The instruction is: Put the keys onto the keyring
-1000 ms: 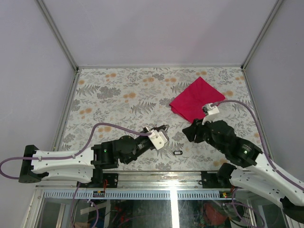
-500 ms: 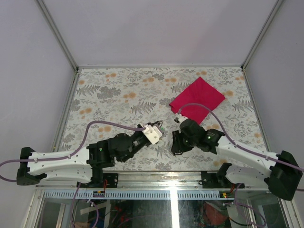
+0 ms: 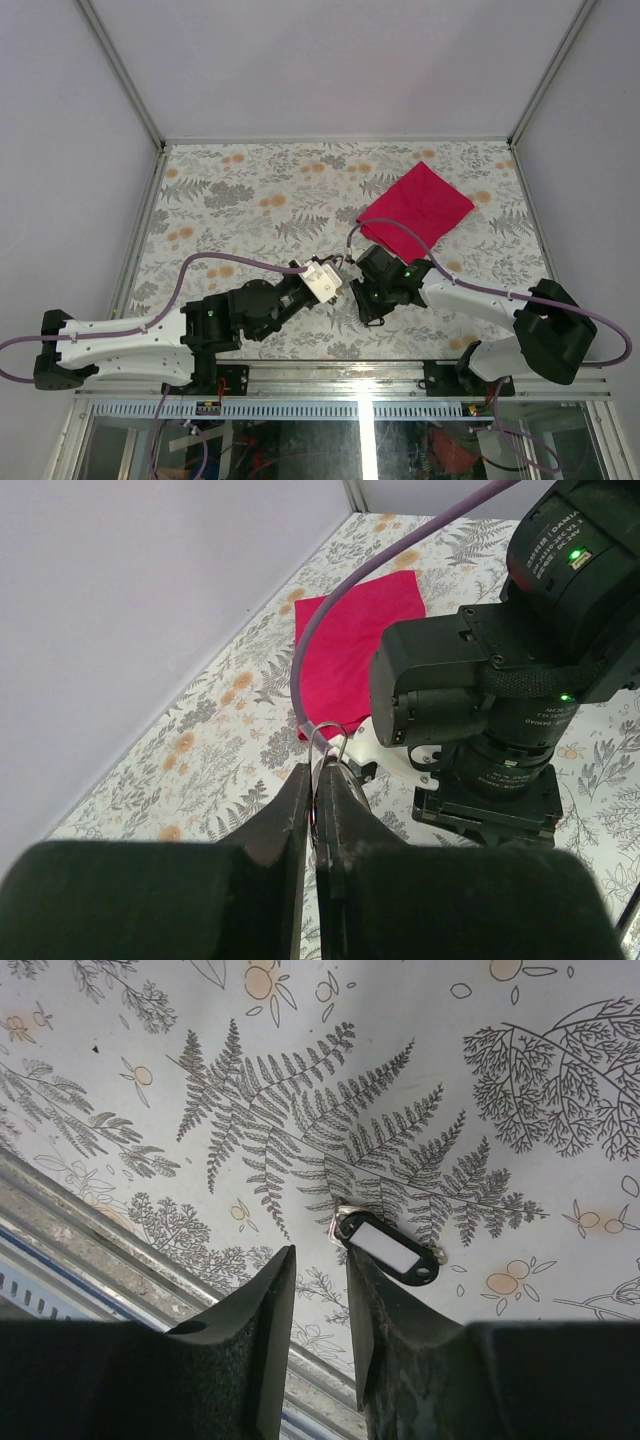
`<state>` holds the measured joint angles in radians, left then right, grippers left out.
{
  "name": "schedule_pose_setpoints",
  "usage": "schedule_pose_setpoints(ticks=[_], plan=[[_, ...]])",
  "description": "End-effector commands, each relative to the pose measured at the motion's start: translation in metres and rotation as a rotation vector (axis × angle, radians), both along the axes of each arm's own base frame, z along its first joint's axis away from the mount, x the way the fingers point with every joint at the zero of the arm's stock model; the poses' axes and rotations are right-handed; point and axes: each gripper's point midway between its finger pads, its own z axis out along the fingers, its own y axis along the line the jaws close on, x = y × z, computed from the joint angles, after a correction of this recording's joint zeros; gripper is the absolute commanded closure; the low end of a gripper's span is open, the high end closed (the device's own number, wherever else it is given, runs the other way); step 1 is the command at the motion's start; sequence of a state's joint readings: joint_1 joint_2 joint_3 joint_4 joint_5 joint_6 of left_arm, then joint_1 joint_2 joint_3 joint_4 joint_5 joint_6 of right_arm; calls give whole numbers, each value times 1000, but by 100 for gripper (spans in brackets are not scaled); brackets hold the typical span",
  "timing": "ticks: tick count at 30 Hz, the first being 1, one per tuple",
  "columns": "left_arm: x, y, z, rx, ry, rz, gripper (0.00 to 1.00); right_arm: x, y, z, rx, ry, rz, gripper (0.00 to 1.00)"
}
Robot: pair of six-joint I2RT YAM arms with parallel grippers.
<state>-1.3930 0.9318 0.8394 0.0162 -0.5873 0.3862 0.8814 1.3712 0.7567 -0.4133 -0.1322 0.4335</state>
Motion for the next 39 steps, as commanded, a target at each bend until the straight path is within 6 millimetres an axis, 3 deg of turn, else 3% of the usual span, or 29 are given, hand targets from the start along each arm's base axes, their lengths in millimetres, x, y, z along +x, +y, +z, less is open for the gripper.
schedule_pose_setpoints(ticks=[1,29,36,39], plan=[[1,1,27,-80,2,7,100,16,4,5,-11,-53,30,68],[-1,-2,23,-64,13,-5,100,17,4,-18,-48,-25,55,76],[0,-3,23,-60,11,-5,100,19,5,-10,-25,-56,61,98],[0,-3,23,-62,8,-6,100,23,7,3,15,-107,67,100]])
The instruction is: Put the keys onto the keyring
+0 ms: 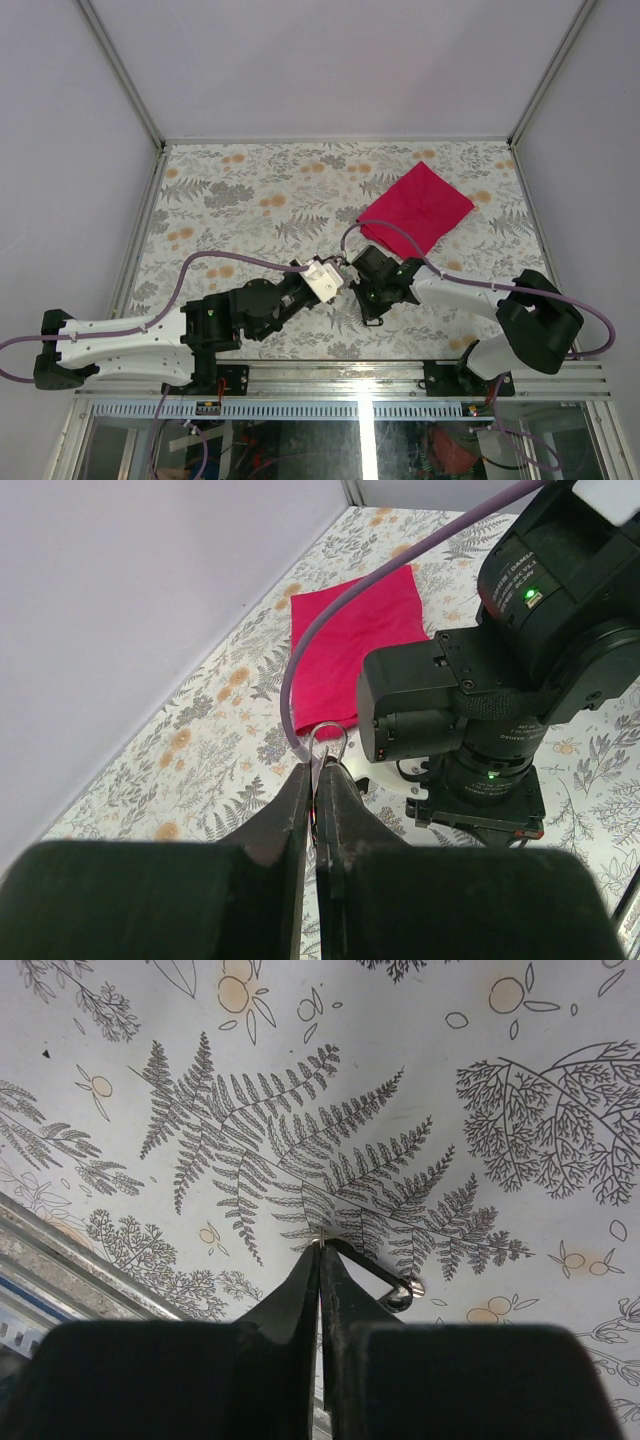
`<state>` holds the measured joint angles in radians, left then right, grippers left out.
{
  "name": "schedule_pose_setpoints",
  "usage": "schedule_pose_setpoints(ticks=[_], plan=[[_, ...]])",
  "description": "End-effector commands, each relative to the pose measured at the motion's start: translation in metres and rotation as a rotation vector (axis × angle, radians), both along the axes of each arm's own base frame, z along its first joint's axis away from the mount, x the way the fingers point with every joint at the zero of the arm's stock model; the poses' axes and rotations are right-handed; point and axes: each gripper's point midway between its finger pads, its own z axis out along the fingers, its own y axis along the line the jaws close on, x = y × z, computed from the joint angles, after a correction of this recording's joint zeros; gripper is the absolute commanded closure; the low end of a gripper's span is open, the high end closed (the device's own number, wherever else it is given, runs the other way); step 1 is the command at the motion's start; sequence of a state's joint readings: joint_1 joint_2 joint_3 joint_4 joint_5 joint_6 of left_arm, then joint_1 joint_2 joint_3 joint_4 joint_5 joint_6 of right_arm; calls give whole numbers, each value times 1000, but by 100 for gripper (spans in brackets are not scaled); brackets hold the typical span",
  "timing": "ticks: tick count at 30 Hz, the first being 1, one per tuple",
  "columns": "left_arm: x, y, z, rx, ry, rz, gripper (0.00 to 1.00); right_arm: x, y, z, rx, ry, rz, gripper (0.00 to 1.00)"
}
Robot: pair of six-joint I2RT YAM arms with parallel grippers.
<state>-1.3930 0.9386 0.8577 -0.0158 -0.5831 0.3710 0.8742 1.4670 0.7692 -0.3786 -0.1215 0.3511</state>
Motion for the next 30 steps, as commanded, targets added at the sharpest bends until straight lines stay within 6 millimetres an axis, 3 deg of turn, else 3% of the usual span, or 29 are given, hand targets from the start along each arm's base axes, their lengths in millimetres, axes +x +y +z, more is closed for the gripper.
schedule_pose_setpoints(ticks=[1,6,12,19,25,30], plan=[[1,-2,24,-69,-7,-1,100,17,10,29,93,-119,13,100],[2,-1,27,-78,-15,8,100,26,9,70,187,-275,54,100],[5,1,37,-102,-30,28,100,38,3,136,368,-552,44,100],[6,-4,44,-107,-41,26,100,35,-2,211,610,-906,129,100],[6,-8,44,-96,-36,20,100,21,2,255,731,-1116,273,100],[6,-8,46,-104,-34,19,100,10,7,280,765,-1287,432,100]])
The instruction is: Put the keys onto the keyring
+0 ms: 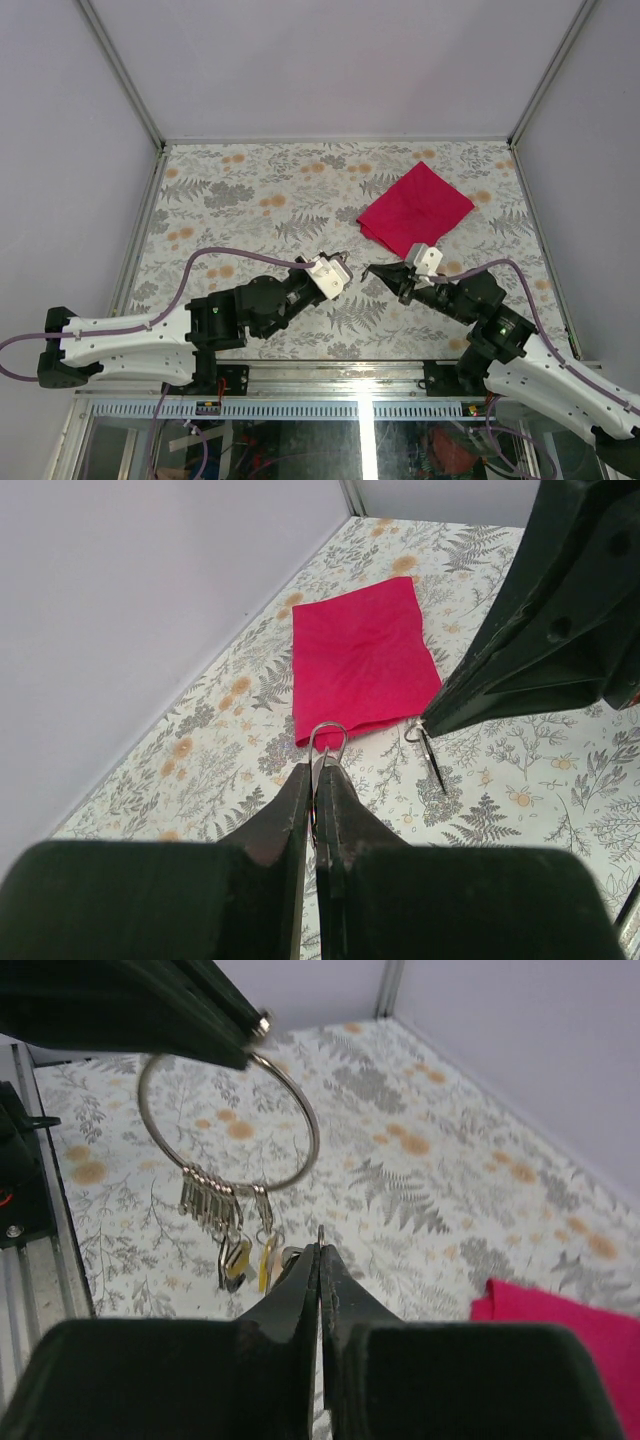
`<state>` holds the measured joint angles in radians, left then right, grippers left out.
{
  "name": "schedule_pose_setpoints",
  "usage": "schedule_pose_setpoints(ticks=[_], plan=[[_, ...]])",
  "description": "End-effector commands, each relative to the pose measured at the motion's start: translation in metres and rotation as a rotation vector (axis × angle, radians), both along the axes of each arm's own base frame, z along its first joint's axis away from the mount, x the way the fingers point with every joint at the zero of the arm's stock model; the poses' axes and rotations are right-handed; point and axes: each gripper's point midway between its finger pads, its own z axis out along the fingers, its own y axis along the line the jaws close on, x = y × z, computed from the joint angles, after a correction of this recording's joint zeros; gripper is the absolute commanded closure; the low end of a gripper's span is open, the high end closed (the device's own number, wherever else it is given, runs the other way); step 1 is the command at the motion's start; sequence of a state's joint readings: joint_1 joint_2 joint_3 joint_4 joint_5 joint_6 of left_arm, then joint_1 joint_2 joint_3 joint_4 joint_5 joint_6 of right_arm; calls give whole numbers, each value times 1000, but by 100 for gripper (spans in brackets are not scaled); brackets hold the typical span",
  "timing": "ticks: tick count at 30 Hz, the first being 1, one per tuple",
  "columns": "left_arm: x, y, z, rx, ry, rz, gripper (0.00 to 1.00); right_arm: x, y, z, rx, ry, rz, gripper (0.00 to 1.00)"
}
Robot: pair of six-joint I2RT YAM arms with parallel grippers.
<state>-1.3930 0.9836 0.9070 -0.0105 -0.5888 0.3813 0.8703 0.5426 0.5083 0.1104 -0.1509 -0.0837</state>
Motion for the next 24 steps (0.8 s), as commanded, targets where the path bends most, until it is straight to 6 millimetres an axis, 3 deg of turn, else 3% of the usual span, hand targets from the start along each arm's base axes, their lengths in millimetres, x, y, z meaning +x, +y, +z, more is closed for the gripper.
schedule_pose_setpoints(ticks=[1,8,13,24], plan=[[3,1,35,-98,-25,16,100,-9,8,53,69,-308,101,100],[3,0,37,-115,-12,18,100,-14,17,76,54,-473,167,100],[5,-1,42,-144,7,38,100,-14,25,83,4,-490,207,100],[5,-4,44,-171,24,39,100,-21,25,109,83,-547,219,100]])
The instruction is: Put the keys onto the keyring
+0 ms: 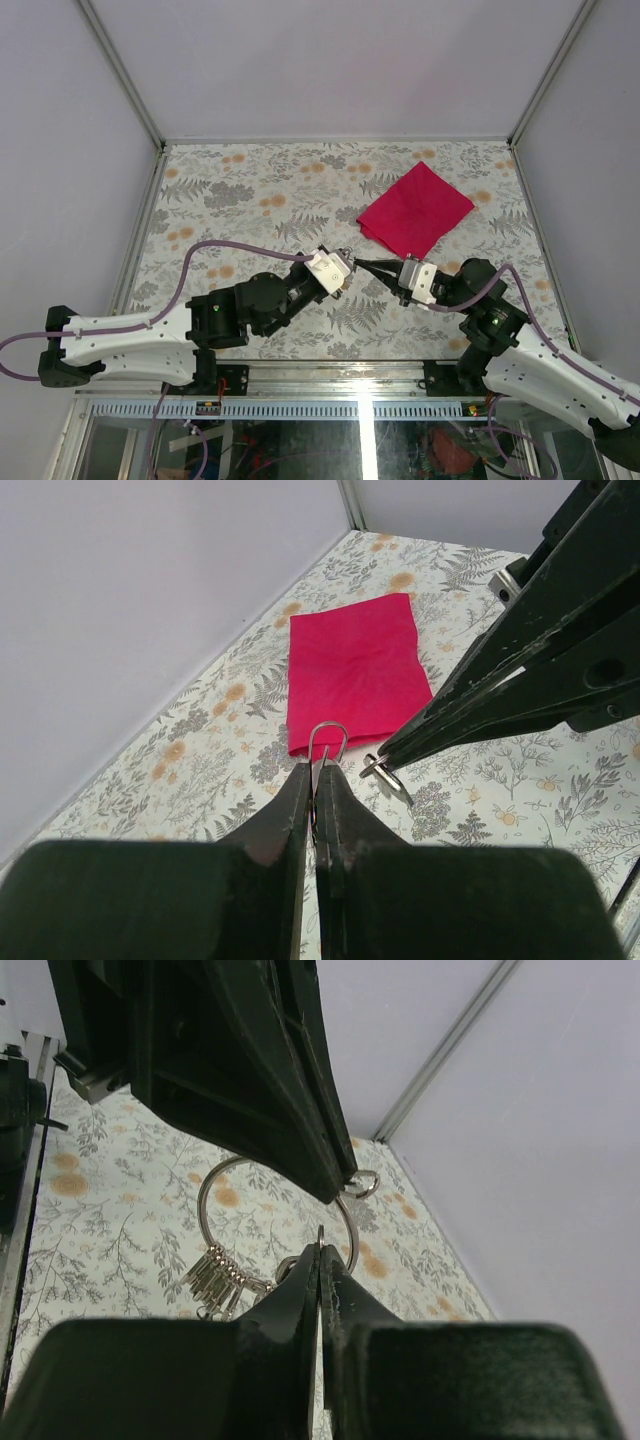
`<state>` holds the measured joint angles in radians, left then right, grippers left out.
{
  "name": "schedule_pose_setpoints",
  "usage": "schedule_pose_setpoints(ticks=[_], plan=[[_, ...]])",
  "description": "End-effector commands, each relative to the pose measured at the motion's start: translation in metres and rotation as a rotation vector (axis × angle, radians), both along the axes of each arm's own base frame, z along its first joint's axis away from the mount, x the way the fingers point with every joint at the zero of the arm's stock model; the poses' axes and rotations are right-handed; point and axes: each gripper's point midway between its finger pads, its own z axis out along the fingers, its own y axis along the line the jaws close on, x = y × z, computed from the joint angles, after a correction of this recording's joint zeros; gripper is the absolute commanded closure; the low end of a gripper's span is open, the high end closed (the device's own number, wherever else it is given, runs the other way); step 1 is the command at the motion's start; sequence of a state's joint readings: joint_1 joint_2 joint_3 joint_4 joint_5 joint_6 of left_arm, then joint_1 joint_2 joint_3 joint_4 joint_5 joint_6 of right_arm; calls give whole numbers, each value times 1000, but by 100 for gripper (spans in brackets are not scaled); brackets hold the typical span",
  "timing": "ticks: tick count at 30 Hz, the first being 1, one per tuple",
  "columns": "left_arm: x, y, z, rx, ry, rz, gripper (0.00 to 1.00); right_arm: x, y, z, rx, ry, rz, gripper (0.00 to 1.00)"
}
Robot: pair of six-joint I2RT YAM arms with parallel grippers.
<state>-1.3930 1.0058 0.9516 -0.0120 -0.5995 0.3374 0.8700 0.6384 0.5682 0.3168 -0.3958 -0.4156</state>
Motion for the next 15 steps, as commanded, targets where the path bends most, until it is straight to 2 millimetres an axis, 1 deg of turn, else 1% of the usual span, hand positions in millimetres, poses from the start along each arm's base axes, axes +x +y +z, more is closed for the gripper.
schedule_pose_setpoints(ticks=[1,7,15], plan=[[4,0,31,-120,-3,27,100,-8,-5,52,114,-114,19,100],[5,-1,34,-128,2,33,100,-8,-9,63,152,-130,6,100],[5,-4,34,-122,2,30,100,-9,-8,70,183,-136,12,100]])
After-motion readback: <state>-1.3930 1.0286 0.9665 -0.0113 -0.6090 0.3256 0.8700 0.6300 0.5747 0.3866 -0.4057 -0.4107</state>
